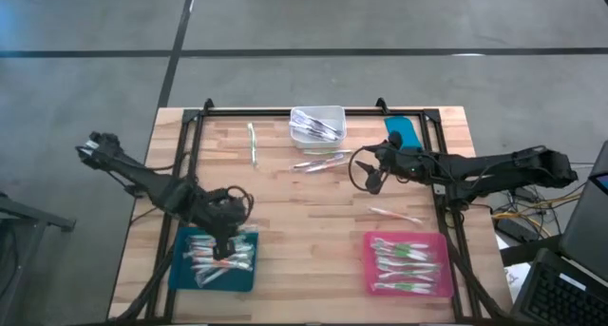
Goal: Pick & Place Toothbrushes
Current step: Put the violet toothbrush into the white bin
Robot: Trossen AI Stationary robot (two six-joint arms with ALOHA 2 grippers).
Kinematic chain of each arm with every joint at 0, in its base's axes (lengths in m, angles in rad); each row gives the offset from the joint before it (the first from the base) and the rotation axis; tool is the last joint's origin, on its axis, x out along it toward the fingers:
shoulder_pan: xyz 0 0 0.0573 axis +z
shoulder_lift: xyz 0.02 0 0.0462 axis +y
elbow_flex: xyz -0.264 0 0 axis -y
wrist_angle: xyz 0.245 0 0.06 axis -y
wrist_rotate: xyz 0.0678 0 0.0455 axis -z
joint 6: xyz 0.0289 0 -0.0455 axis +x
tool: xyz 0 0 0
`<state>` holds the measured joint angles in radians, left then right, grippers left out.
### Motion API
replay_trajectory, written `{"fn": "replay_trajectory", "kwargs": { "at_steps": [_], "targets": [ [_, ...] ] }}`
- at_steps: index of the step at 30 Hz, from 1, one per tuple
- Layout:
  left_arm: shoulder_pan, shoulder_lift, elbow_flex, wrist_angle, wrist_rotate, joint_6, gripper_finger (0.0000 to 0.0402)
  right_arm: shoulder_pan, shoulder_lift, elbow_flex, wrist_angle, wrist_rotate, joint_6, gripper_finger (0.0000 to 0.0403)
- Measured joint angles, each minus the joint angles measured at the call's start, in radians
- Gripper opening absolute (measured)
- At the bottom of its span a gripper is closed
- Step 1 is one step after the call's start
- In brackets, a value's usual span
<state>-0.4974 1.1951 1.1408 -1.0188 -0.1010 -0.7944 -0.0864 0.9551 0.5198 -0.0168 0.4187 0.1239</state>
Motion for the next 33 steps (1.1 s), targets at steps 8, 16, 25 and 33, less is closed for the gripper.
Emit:
{"fn": "replay_trajectory", "kwargs": {
  "at_steps": [8, 16, 25, 33],
  "targets": [
    [-0.041, 0.032, -0.037, -0.06, 0.029, 0.021, 0.0033, 0.0, 0.023, 0.012, -0.002, -0.001, -0.009, 0.0222],
    [-0.04, 0.046, -0.114, -0.054, 0.092, 0.061, 0.0042, 0.0, 0.023, 0.012, -0.002, 0.0, -0.019, 0.0227],
    [-0.04, 0.047, -0.219, 0.017, 0.093, 0.06, 0.0037, 0.001, 0.023, 0.011, -0.002, -0.001, -0.019, 0.0246],
    [-0.04, 0.047, -0.311, 0.119, 0.148, 0.095, 0.004, 0.001, 0.023, 0.011, -0.002, -0.001, -0.027, 0.0237]
  ]
}}
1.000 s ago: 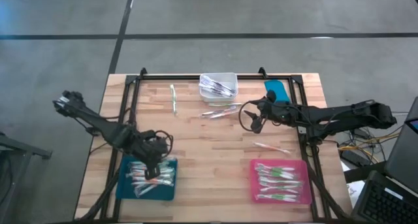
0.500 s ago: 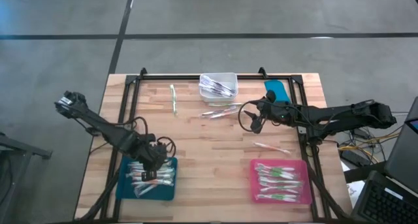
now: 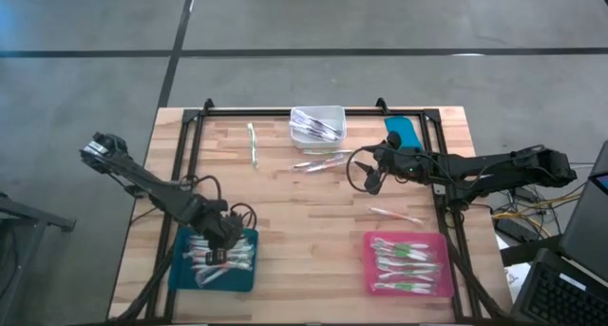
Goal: Pick & Place Toothbrushes
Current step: Put the violet toothbrush into the white bin, then put the orange toothbrush into the blue bin
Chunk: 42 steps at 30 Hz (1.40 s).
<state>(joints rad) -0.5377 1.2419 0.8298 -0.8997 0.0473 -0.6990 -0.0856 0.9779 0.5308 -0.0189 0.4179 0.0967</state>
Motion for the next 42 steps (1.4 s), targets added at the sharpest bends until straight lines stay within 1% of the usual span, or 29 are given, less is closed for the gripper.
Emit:
{"fn": "replay_trajectory", "kwargs": {
  "at_steps": [2, 5, 14, 19, 23, 28, 30, 33, 35, 36, 37, 39, 40, 41, 42],
  "targets": [
    [0.0, 0.0, -0.013, 0.002, 0.021, 0.02, 0.0037, 0.0, 0.0, 0.0, 0.0, 0.0, -0.003, 0.023],
    [0.001, 0.0, -0.028, 0.01, 0.022, 0.008, 0.0038, 0.0, 0.0, 0.0, 0.0, 0.0, -0.003, 0.0222],
    [0.002, 0.0, -0.031, 0.018, 0.023, -0.003, 0.0089, 0.0, 0.0, 0.0, 0.001, 0.0, 0.001, 0.021],
    [0.002, 0.0, -0.032, 0.015, 0.041, -0.005, 0.0127, 0.0, 0.0, 0.0, 0.001, 0.0, 0.001, 0.0216],
    [0.003, 0.0, -0.021, 0.013, 0.042, -0.008, 0.0149, 0.0, 0.0, 0.0, 0.001, 0.0, 0.005, 0.0224],
    [0.022, 0.0, 0.038, 0.013, 0.037, -0.009, 0.0155, 0.0, 0.0, 0.0, 0.004, 0.0, 0.008, 0.0232],
    [0.037, 0.0, 0.072, 0.013, 0.002, -0.009, 0.0152, 0.0, 0.0, 0.0, 0.011, 0.0, 0.008, 0.0236],
    [0.056, 0.0, 0.125, 0.016, -0.116, -0.008, 0.0147, 0.0, 0.0, 0.0, 0.036, 0.001, 0.0, 0.0243],
    [0.071, 0.0, 0.162, 0.018, -0.246, 0.0, 0.0143, 0.0, 0.0, 0.0, 0.055, 0.001, -0.001, 0.0247],
    [0.077, 0.0, 0.182, 0.019, -0.334, 0.015, 0.0142, 0.0, 0.0, 0.0, 0.063, 0.002, -0.002, 0.0249],
    [0.082, 0.0, 0.198, 0.025, -0.444, 0.03, 0.0141, 0.0, 0.0, 0.0, 0.069, 0.002, -0.003, 0.0251],
    [0.084, 0.0, 0.222, 0.064, -0.694, 0.038, 0.014, 0.0, 0.0, 0.0, 0.075, 0.002, -0.003, 0.0253],
    [0.084, 0.0, 0.23, 0.093, -0.801, 0.031, 0.014, 0.0, 0.0, 0.0, 0.076, 0.002, -0.003, 0.0254],
    [0.084, 0.0, 0.234, 0.121, -0.89, 0.034, 0.014, 0.0, 0.0, 0.0, 0.077, 0.002, -0.003, 0.0254],
    [0.084, -0.001, 0.234, 0.148, -0.958, 0.062, 0.014, 0.0, 0.0, 0.0, 0.08, 0.002, -0.003, 0.0254]
  ]
}}
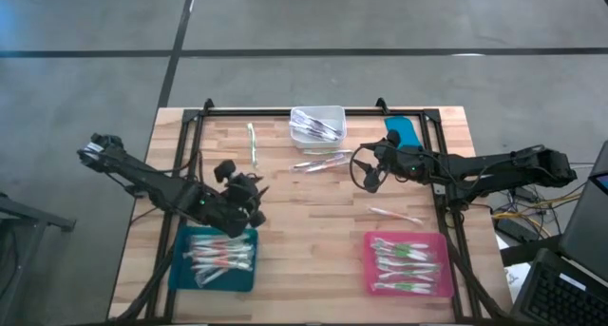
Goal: Pick & Place Toothbrushes
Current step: Put the orange toothbrush into the blue bin
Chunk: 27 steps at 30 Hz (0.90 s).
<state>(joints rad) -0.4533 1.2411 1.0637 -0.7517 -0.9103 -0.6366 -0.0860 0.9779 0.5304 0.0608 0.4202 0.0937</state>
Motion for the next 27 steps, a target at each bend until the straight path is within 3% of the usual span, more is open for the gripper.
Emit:
{"fn": "replay_trajectory", "kwargs": {
  "at_steps": [3, 6, 12, 18, 22, 27],
  "targets": [
    [0.029, 0.0, -0.004, 0.061, -0.067, 0.144, 0.0138, 0.0, 0.0, 0.0, 0.0, 0.0, 0.009, 0.0248],
    [0.108, 0.001, -0.003, 0.111, -0.063, 0.139, 0.0135, 0.0, 0.0, 0.0, 0.0, 0.0, 0.024, 0.0239],
    [0.338, 0.002, -0.006, 0.099, 0.132, 0.012, 0.0133, 0.0, 0.0, 0.0, -0.003, 0.0, 0.026, 0.0224],
    [0.549, 0.015, -0.04, 0.099, 0.307, 0.004, 0.0135, 0.0, 0.0, 0.0, -0.003, -0.051, 0.022, 0.0215],
    [0.625, 0.021, -0.057, 0.097, 0.317, 0.004, 0.0136, 0.001, 0.02, 0.0, 0.001, -0.059, 0.026, 0.0211],
    [0.643, 0.022, -0.057, 0.107, 0.317, 0.004, 0.0133, 0.001, 0.095, 0.015, 0.002, -0.063, 0.012, 0.0201]
  ]
}}
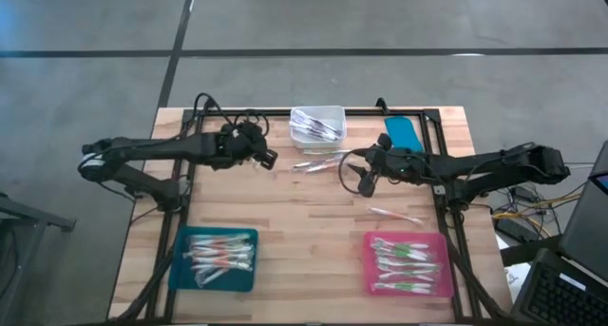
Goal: Pick & Place Toothbrushes
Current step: Put the orange toothbrush into the blue bin
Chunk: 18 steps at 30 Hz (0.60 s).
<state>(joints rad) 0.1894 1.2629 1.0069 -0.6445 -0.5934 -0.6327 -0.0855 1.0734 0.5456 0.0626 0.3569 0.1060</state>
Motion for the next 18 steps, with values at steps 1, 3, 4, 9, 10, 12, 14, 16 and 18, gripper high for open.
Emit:
{"fn": "replay_trajectory", "kwargs": {
  "at_steps": [1, 3, 4, 9, 10, 12, 14, 16, 18],
  "targets": [
    [0.0, 0.0, 0.0, 0.0, 0.0, 0.0, 0.0133, 0.0, 0.021, 0.011, 0.001, -0.003, -0.005, 0.0199],
    [0.0, 0.0, 0.0, 0.001, 0.0, 0.0, 0.0134, -0.003, 0.065, 0.034, 0.0, -0.042, -0.022, 0.0193],
    [0.0, 0.0, 0.0, 0.001, 0.0, 0.0, 0.0135, -0.004, 0.089, 0.046, -0.001, -0.068, -0.033, 0.0191],
    [0.0, 0.0, 0.0, 0.001, -0.001, 0.004, 0.0134, -0.011, 0.208, 0.117, -0.008, -0.105, -0.093, 0.0177],
    [0.0, 0.0, 0.0, 0.001, 0.0, 0.004, 0.0134, -0.015, 0.231, 0.133, -0.019, -0.105, -0.107, 0.0174],
    [0.0, 0.0, 0.0, 0.001, -0.001, 0.004, 0.0133, -0.021, 0.275, 0.166, -0.055, -0.107, -0.122, 0.017],
    [0.0, 0.0, 0.0, 0.0, -0.001, 0.004, 0.0134, -0.033, 0.314, 0.199, -0.097, -0.125, -0.125, 0.0168],
    [0.0, 0.0, 0.0, 0.001, 0.001, 0.004, 0.0135, -0.052, 0.354, 0.227, -0.13, -0.162, -0.134, 0.0167],
    [-0.001, 0.0, 0.0, 0.008, 0.003, 0.004, 0.0135, -0.072, 0.392, 0.246, -0.155, -0.196, -0.151, 0.0168]
  ]
}}
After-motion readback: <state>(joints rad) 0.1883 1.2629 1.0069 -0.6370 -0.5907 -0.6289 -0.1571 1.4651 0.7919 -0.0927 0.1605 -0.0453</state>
